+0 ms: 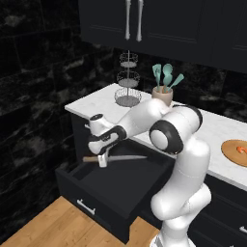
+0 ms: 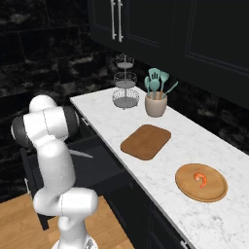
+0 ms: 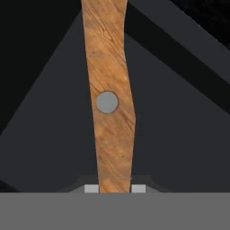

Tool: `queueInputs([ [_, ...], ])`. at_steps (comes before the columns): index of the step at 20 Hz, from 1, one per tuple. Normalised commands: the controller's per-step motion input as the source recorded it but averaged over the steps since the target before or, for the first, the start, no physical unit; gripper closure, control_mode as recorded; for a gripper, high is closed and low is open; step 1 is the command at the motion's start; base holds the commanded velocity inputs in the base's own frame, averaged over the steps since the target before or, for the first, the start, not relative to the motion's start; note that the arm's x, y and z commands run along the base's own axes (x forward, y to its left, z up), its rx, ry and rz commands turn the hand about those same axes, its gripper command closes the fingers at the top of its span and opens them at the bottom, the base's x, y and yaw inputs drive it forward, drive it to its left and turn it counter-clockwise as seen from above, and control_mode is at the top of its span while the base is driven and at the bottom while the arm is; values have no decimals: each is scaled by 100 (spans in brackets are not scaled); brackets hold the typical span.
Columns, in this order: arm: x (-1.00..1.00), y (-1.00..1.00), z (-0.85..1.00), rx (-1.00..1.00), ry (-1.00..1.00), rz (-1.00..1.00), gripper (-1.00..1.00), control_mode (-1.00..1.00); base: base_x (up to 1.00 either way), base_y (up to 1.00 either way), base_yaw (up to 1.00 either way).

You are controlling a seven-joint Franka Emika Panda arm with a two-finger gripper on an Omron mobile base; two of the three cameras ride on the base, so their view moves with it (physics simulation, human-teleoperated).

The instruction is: Pick up the knife from the drawer and place it on the cutting board. Then place the meat from the plate to the cutting board.

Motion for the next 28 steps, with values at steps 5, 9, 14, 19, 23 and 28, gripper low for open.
queueInputs([
  [5, -44, -2, 99, -1, -5, 6, 100, -100, 0, 0, 0],
  [9, -50, -12, 100, 0, -9, 12, 100, -100, 0, 0, 0],
  [14, -43, -27, 80, 0, -6, 5, 100, -100, 0, 0, 0],
  [19, 0, -75, 49, 0, 0, 9, 100, -100, 0, 0, 0],
  [23, 2, -75, 22, 0, 0, 16, 100, -100, 0, 0, 0],
  [28, 4, -86, -1, 0, 0, 27, 100, -100, 0, 0, 0],
])
